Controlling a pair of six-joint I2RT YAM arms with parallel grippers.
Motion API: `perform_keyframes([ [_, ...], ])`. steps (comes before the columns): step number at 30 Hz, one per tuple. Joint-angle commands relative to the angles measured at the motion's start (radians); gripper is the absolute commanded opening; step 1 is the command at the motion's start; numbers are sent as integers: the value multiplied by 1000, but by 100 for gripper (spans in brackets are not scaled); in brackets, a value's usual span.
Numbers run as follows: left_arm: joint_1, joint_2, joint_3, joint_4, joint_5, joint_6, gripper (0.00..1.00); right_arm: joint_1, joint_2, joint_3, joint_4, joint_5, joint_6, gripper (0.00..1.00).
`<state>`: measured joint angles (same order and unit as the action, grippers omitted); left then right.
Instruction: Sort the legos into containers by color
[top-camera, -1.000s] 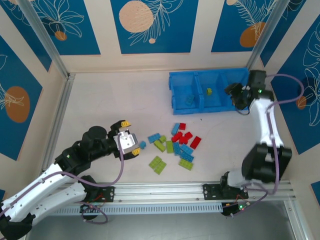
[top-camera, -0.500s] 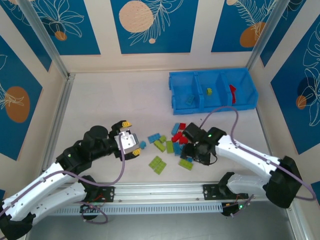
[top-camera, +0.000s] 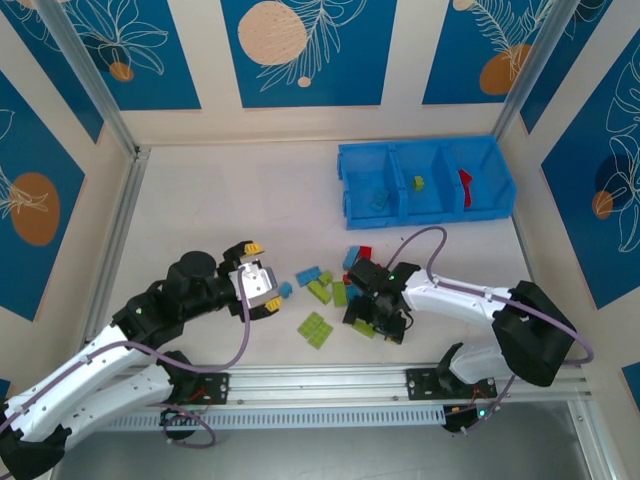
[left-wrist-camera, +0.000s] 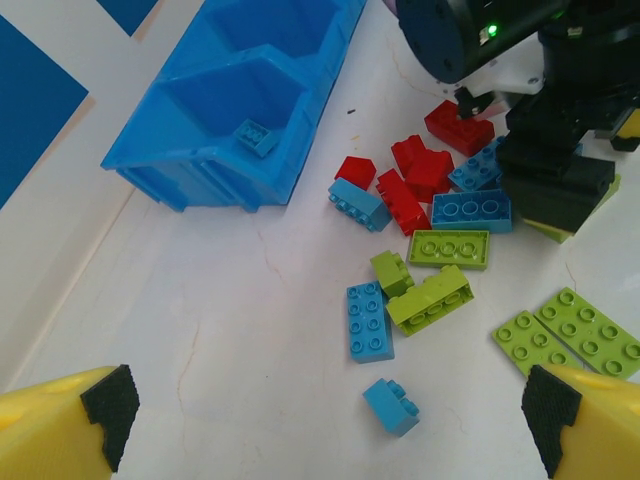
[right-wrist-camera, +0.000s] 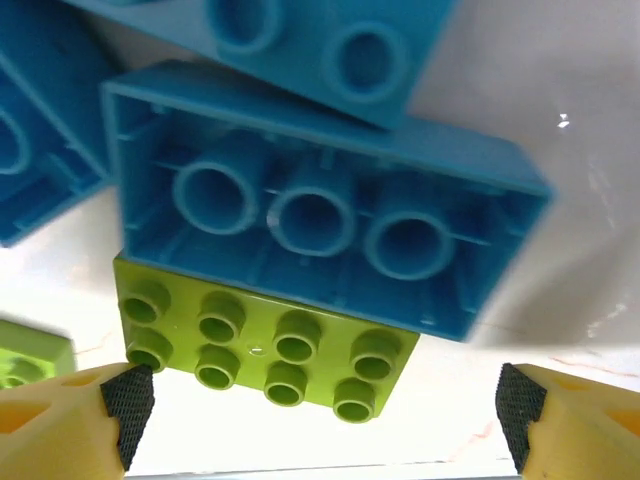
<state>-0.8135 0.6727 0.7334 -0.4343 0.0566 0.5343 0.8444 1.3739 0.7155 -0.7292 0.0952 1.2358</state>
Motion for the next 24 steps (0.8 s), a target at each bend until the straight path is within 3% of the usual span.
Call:
perform_keyframes([
  [1,11,-7,4,-1,22,9,100,7,59,-20,22,9,49,92],
  [12,11,-1,2,3,31,9,100,71,23,84,-3,51,91,97],
  [21,11,-3,2,0,25,11,100,73,177,139,33,99,62,99],
  [24,11,-4,1,0,25,9,100,71,231,163,31,116,41,94],
])
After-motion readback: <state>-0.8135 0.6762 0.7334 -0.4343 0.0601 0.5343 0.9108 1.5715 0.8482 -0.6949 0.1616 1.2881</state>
